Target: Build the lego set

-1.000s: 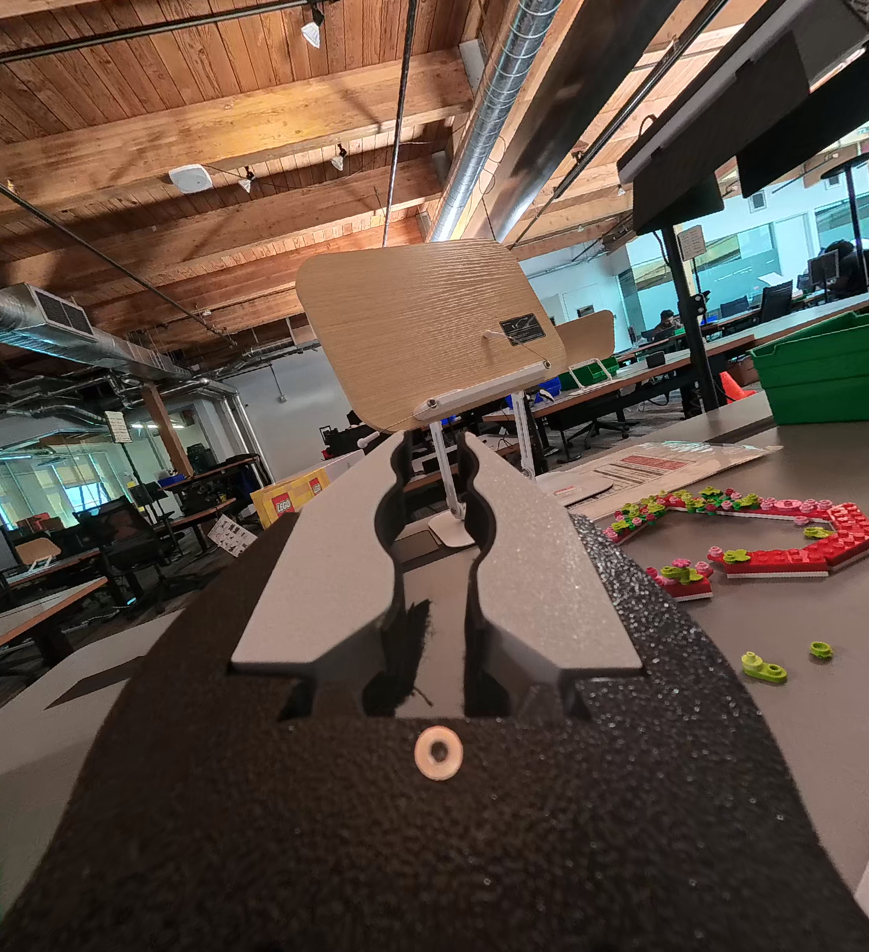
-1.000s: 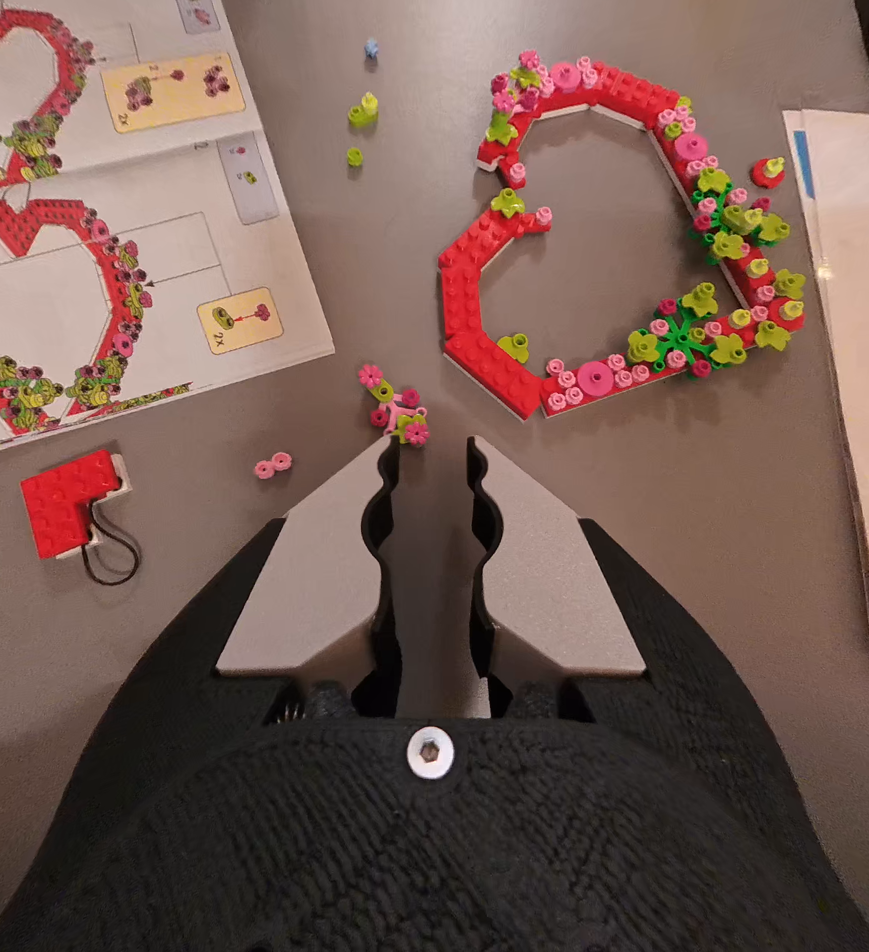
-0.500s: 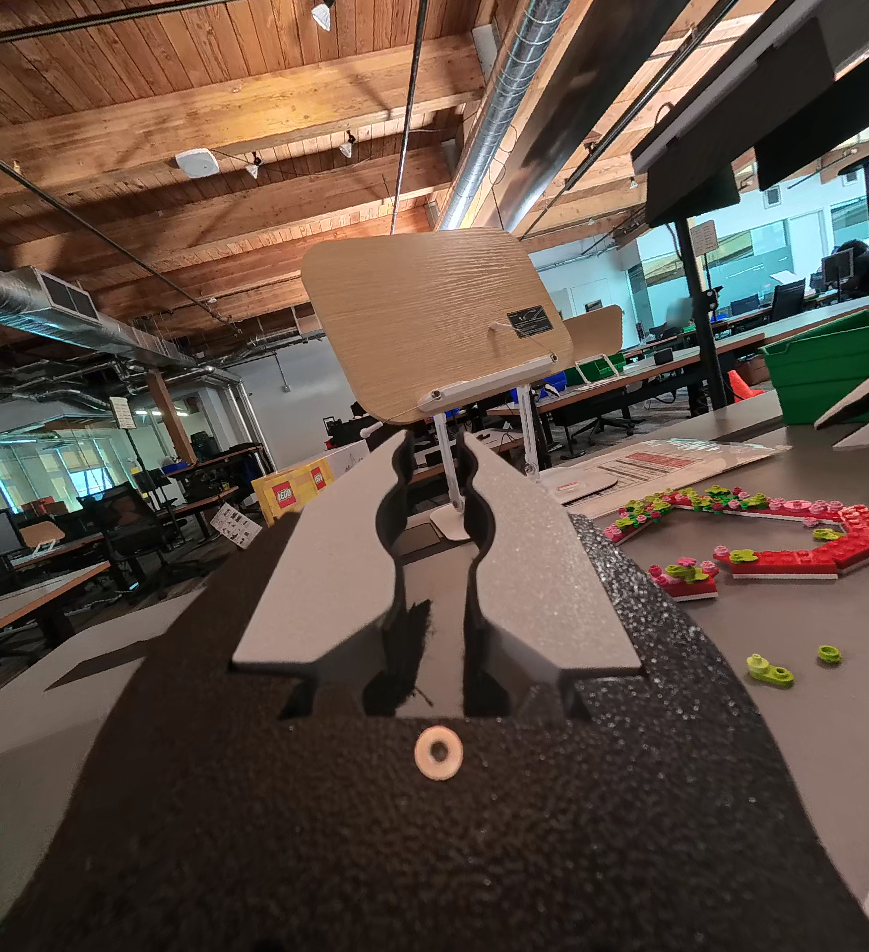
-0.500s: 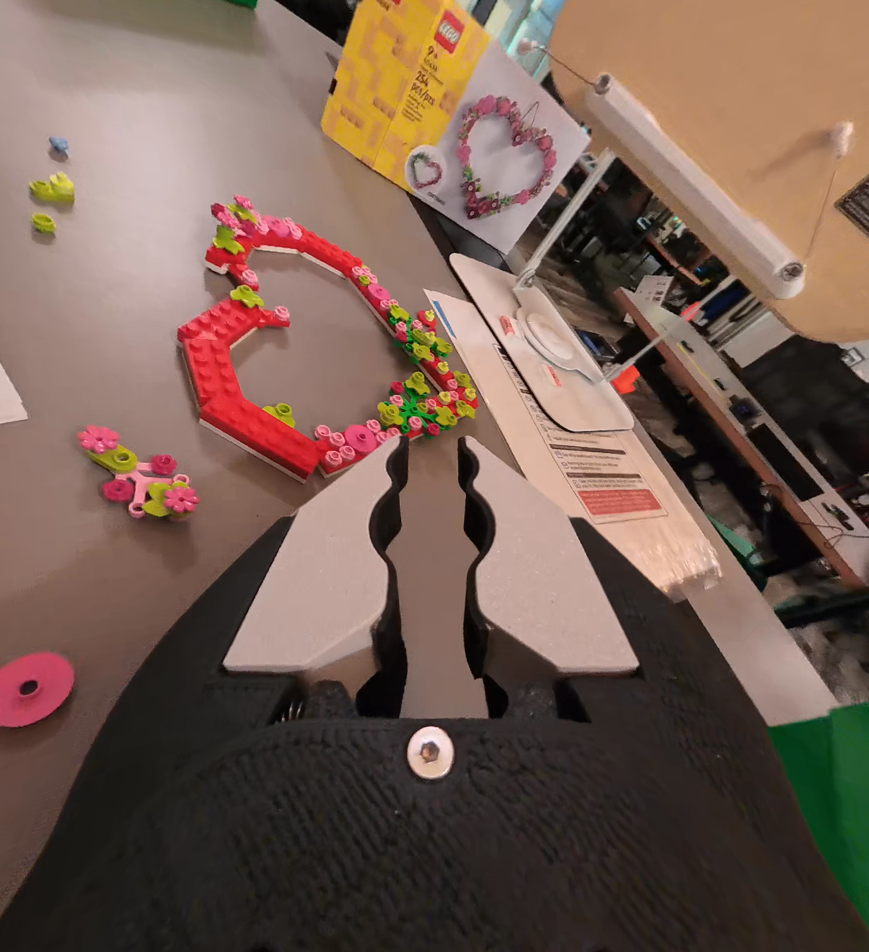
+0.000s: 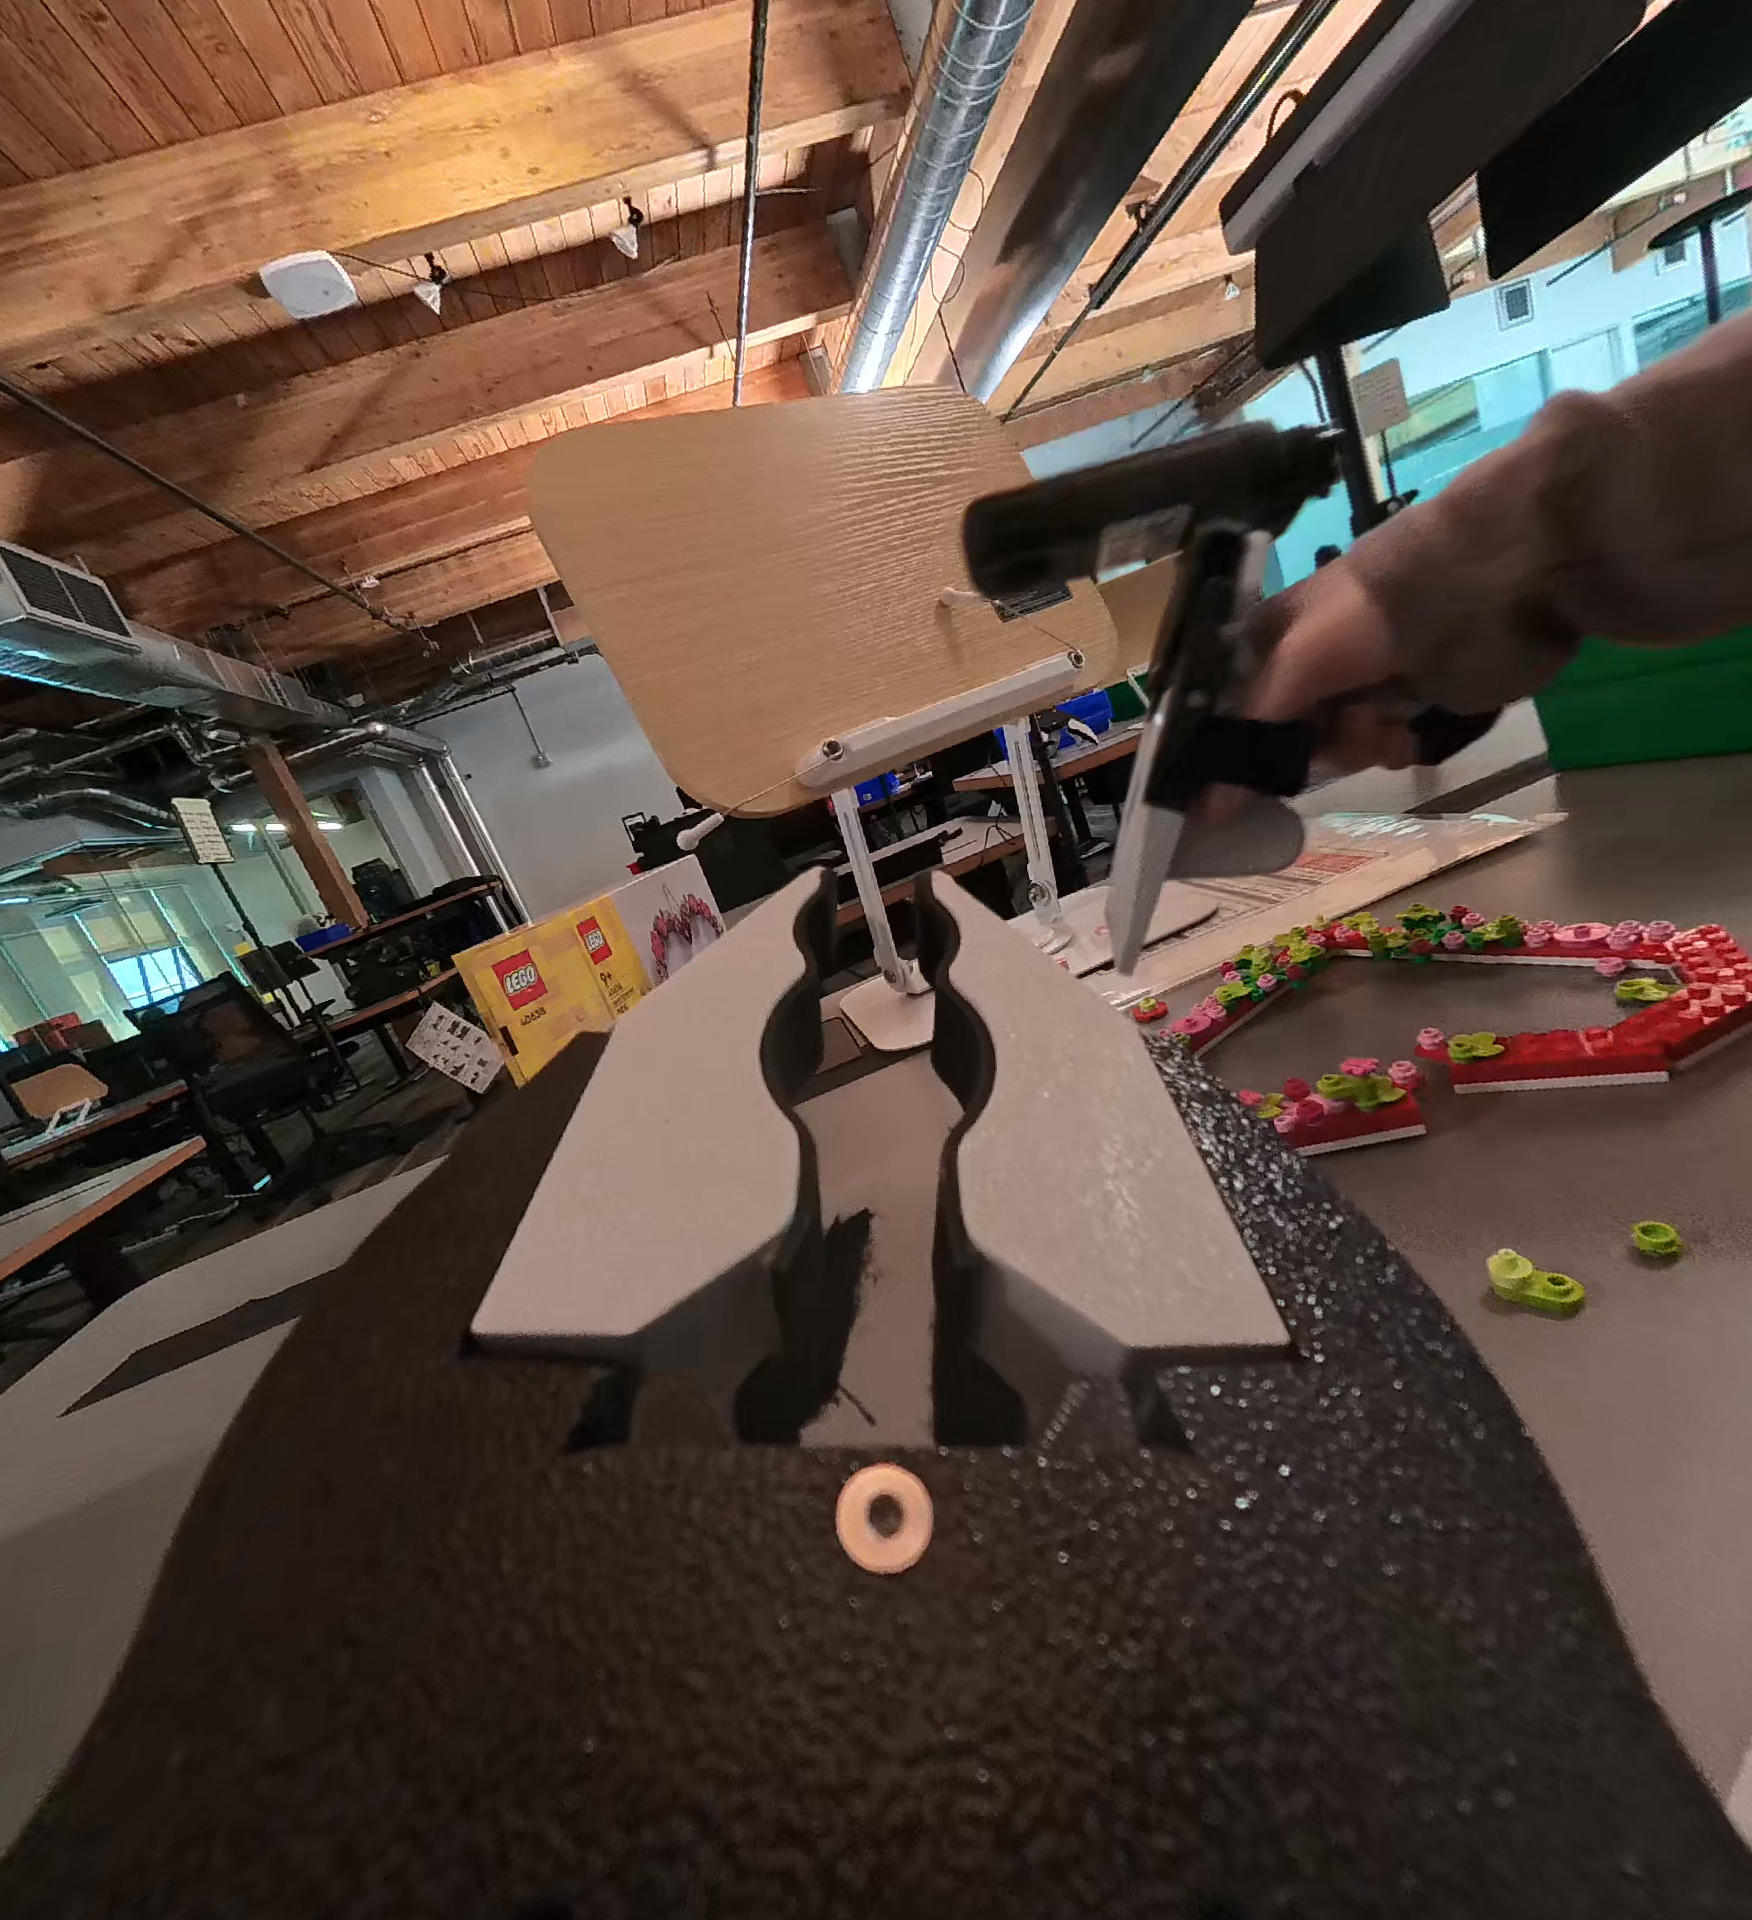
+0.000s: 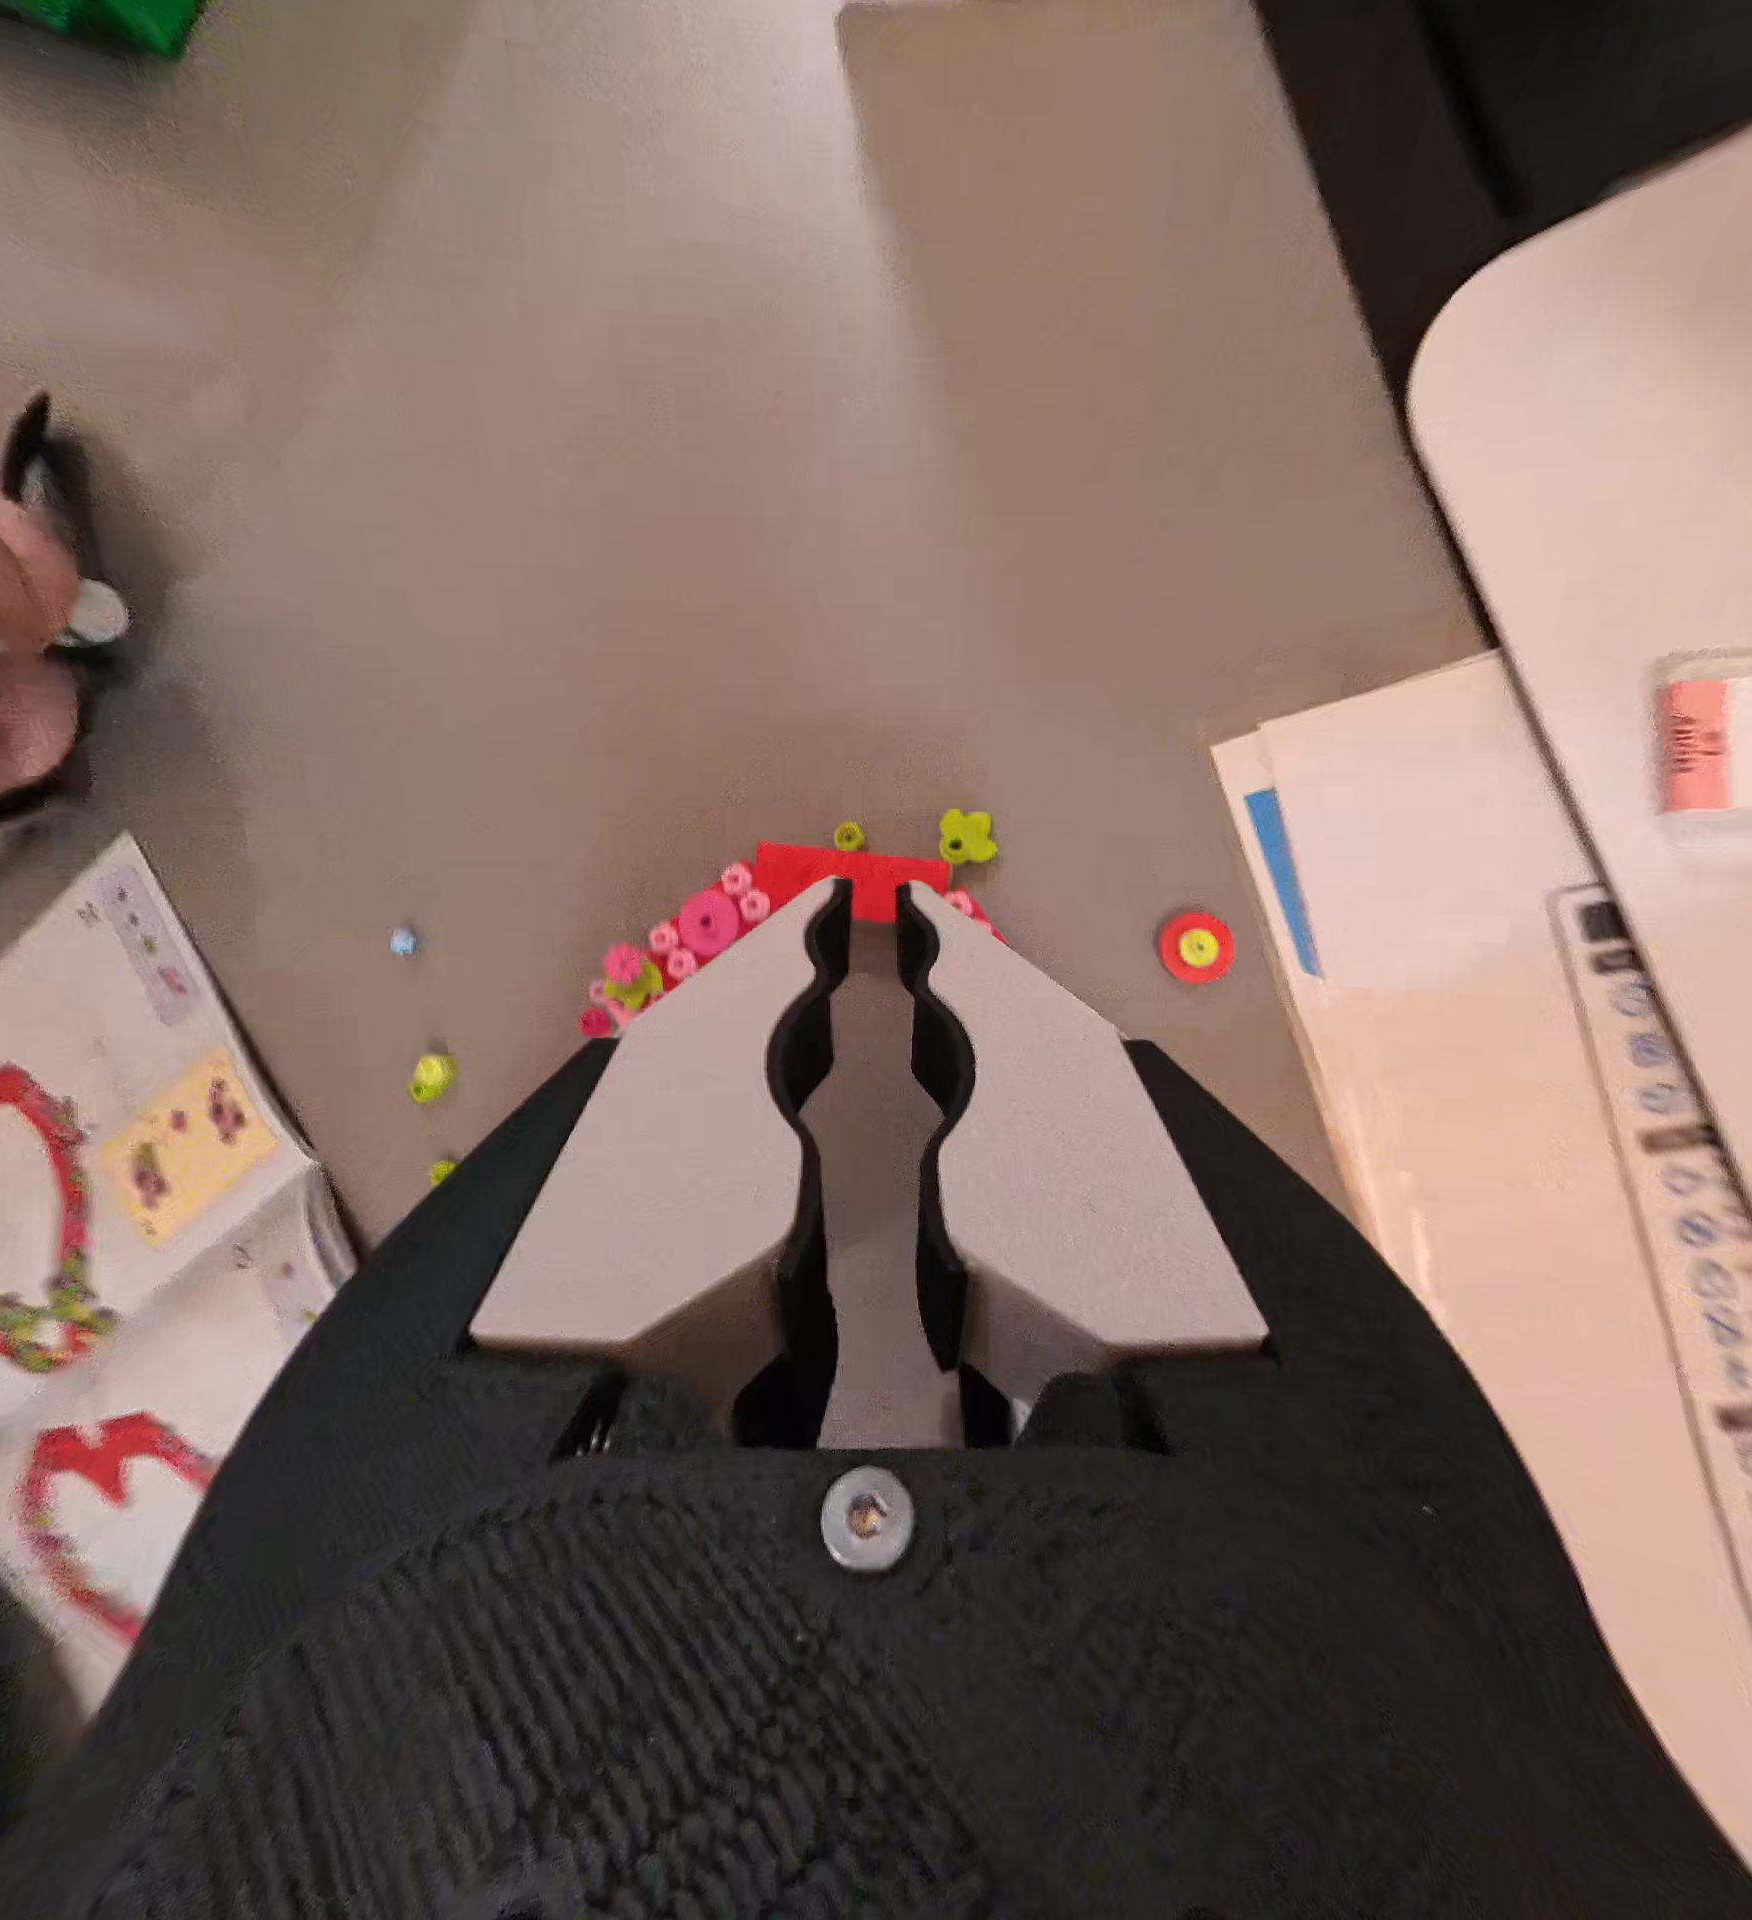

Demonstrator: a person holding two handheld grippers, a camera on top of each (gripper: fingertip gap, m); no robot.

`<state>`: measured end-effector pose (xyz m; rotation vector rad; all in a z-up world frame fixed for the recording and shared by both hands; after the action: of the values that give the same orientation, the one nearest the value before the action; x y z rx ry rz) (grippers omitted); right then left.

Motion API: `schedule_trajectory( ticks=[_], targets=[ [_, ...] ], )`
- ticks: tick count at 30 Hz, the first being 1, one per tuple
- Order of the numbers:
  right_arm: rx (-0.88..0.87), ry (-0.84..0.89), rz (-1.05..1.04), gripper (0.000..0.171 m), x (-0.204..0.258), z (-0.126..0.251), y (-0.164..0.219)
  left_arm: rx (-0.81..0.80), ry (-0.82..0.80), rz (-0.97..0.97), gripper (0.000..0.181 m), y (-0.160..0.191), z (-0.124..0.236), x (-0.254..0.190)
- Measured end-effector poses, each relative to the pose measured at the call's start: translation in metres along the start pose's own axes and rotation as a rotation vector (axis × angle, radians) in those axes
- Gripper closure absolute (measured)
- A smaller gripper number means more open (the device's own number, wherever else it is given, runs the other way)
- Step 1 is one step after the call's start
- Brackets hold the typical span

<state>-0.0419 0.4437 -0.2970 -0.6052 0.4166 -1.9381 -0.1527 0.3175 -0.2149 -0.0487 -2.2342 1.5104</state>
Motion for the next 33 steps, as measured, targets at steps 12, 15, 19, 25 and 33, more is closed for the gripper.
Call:
schedule_trajectory(
  ticks=[12, 15, 19, 25, 33],
  targets=[
    [0.343, 0.135, -0.105, 0.149, -0.025, -0.043, 0.010, -0.006, 0.042, -0.086, 0.169, -0.004, -0.002, -0.012],
    [0.341, 0.137, -0.092, 0.155, -0.023, -0.045, 0.008, -0.005, 0.052, -0.092, 0.169, -0.004, -0.003, -0.014],
    [0.351, 0.159, -0.052, 0.160, -0.023, -0.045, 0.009, 0.000, 0.059, -0.107, 0.169, -0.003, -0.003, -0.016],
    [0.255, 0.145, -0.019, 0.160, -0.017, -0.020, 0.000, 0.002, 0.059, -0.125, 0.169, -0.003, -0.002, -0.017],
    [0.123, 0.182, 0.016, 0.160, 0.010, 0.044, 0.071, 0.002, 0.047, -0.133, 0.169, -0.004, -0.001, -0.013]
  ],
)
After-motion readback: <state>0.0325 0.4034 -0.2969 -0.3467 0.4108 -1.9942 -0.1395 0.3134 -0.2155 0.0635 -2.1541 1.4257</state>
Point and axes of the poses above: each gripper's, where its closed fingertips meet, z back along the fingers, y out of its underside, x = y × z across the jaws, the point moved 1 cm from there along z, back along the fingers, and after that the axes turned 1 degree about z, right-handed, at the moved point
